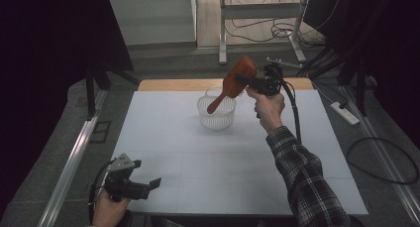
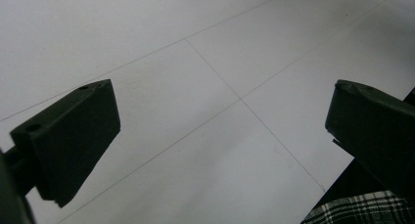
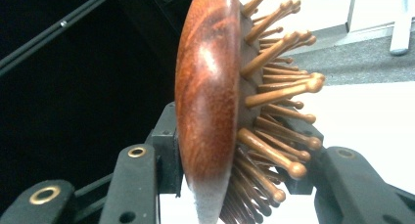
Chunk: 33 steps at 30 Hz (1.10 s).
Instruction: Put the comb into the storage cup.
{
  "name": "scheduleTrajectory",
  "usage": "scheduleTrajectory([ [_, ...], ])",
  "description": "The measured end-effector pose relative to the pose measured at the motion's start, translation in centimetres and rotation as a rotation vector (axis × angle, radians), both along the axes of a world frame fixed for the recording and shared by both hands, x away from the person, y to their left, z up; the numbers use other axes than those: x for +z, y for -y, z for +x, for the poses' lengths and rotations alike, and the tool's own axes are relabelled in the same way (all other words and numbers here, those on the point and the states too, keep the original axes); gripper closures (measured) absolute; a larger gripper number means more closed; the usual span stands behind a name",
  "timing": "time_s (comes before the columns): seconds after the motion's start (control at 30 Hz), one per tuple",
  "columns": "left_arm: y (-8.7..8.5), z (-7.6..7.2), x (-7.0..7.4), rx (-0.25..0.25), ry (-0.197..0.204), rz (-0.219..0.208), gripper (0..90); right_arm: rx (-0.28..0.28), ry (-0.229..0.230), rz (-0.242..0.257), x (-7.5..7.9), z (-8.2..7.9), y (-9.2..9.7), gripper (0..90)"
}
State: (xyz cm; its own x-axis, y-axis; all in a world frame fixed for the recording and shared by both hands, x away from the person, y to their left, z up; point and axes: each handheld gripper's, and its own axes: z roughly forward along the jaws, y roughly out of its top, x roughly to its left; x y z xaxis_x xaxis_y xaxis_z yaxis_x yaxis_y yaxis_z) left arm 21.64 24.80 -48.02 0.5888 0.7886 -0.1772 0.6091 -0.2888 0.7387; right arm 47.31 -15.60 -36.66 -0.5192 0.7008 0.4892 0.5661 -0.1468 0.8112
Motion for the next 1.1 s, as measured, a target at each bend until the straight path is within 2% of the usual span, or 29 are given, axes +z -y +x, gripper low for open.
scheduleTrajectory([
  [1.1,-0.1,0.0,0.0,0.003,-0.009,-0.006,0.0,-0.006,-0.041,-0.072,-4.5,0.2,-1.9,52.1],
])
